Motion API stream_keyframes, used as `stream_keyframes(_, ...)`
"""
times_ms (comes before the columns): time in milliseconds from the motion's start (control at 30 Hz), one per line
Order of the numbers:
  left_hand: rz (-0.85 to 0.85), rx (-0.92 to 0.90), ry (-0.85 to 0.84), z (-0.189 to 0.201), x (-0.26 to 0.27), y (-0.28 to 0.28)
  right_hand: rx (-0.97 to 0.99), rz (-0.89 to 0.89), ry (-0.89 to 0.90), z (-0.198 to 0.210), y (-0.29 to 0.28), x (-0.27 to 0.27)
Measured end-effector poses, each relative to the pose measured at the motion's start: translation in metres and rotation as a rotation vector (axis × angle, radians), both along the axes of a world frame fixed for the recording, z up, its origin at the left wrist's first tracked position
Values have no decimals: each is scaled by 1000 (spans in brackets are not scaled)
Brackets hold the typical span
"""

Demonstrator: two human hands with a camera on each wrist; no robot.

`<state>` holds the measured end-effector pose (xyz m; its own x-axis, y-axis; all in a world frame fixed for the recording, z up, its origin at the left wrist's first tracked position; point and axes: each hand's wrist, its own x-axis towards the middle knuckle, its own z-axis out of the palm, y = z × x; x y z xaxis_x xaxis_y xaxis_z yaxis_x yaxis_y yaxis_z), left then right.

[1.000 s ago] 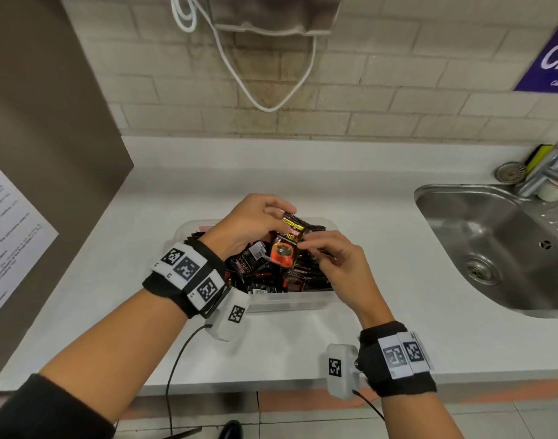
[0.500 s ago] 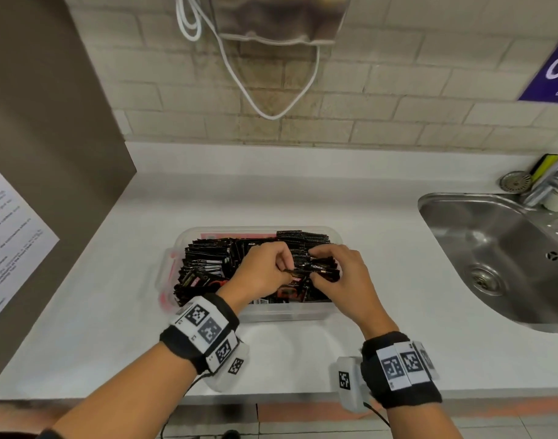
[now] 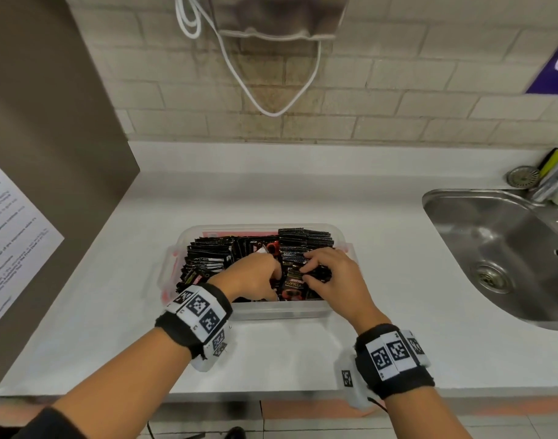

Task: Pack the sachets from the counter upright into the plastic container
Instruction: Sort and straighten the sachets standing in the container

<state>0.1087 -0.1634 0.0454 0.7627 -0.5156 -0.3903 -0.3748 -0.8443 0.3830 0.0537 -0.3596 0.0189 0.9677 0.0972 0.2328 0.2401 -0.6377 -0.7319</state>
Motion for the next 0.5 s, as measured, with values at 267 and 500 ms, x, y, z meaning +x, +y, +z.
stream_keyframes(267, -54, 172, -6, -13, 2, -7, -22, -15, 43, 4, 12, 7)
stream_keyframes(500, -93, 284, -21, -13, 7, -3, 16, -48, -51, -7, 10, 5)
